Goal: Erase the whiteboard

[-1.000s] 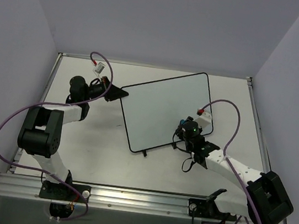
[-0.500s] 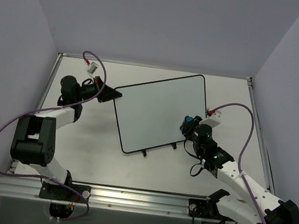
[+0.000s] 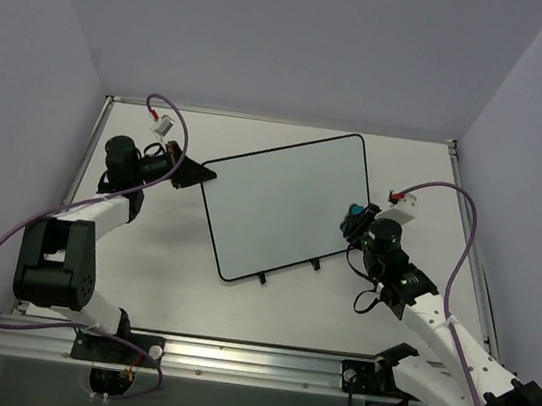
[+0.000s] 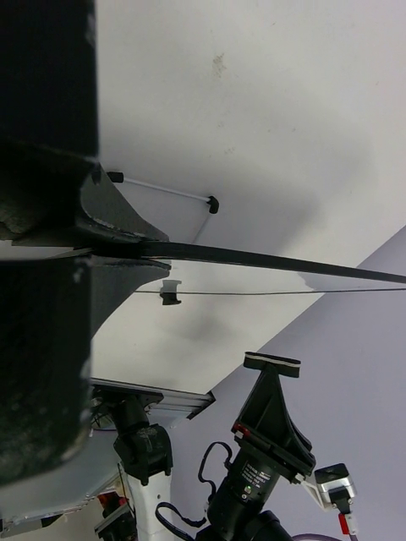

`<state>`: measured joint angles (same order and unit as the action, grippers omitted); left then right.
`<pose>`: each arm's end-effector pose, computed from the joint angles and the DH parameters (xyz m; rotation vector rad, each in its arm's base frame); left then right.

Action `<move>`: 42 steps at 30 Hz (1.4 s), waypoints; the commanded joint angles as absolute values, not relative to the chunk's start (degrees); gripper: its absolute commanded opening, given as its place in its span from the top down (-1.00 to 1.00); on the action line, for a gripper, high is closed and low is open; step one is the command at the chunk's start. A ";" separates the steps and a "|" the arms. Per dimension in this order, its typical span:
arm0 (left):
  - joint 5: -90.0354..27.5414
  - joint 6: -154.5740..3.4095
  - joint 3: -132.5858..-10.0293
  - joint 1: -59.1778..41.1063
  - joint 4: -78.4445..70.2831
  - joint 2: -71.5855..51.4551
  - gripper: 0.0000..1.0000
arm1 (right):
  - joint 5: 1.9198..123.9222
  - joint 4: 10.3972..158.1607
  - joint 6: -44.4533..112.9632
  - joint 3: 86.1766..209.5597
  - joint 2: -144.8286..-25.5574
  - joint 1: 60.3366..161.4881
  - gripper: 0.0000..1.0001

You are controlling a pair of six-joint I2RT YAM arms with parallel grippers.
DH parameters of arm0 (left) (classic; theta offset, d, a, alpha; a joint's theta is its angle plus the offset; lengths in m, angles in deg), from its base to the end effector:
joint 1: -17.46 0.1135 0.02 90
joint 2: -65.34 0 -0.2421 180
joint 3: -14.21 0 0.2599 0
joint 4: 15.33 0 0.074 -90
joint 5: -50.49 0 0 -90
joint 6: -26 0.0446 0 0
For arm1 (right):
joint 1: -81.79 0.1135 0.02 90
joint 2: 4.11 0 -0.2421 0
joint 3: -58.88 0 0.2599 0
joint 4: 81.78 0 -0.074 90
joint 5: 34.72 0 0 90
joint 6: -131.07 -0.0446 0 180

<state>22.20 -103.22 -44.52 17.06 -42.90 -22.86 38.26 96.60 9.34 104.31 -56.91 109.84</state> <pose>0.3335 -0.0416 0.2245 0.3265 1.7424 -1.3659 0.2238 0.1044 0.2548 0.2772 1.7260 0.5132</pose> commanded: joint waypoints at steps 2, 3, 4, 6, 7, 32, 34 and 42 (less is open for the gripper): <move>24.21 -90.72 -44.84 17.20 -40.12 -21.41 0.95 | 40.51 97.00 11.01 104.58 -55.44 106.84 1.00; 24.30 -90.72 -44.84 17.20 -39.95 -21.41 0.95 | 41.47 97.26 11.10 104.23 -55.61 106.14 1.00; 24.30 -90.72 -44.75 17.20 -40.03 -21.32 0.95 | 41.92 97.70 11.10 104.05 -55.62 105.87 1.00; 23.86 -90.11 -44.67 17.20 -39.42 -21.23 0.95 | 42.71 97.97 11.19 103.70 -56.14 105.34 1.00; 23.60 -89.58 -44.84 17.20 -38.55 -20.97 0.95 | 42.89 98.14 11.27 103.70 -56.23 105.25 1.00; 26.94 -79.04 -47.74 22.39 -20.35 -14.99 0.95 | 46.14 99.02 12.59 102.56 -55.00 102.70 1.00; 27.02 -79.03 -47.57 22.39 -20.26 -15.17 0.95 | 46.31 99.20 12.68 102.47 -55.18 102.79 1.00; 24.04 -78.42 -46.69 22.30 -19.47 -14.91 0.23 | 46.32 99.29 12.86 102.29 -54.65 102.62 1.00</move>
<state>25.13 -85.21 -46.08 22.20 -19.06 -16.41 45.91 97.21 11.88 102.71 -55.57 103.13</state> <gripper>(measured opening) 0.371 0.232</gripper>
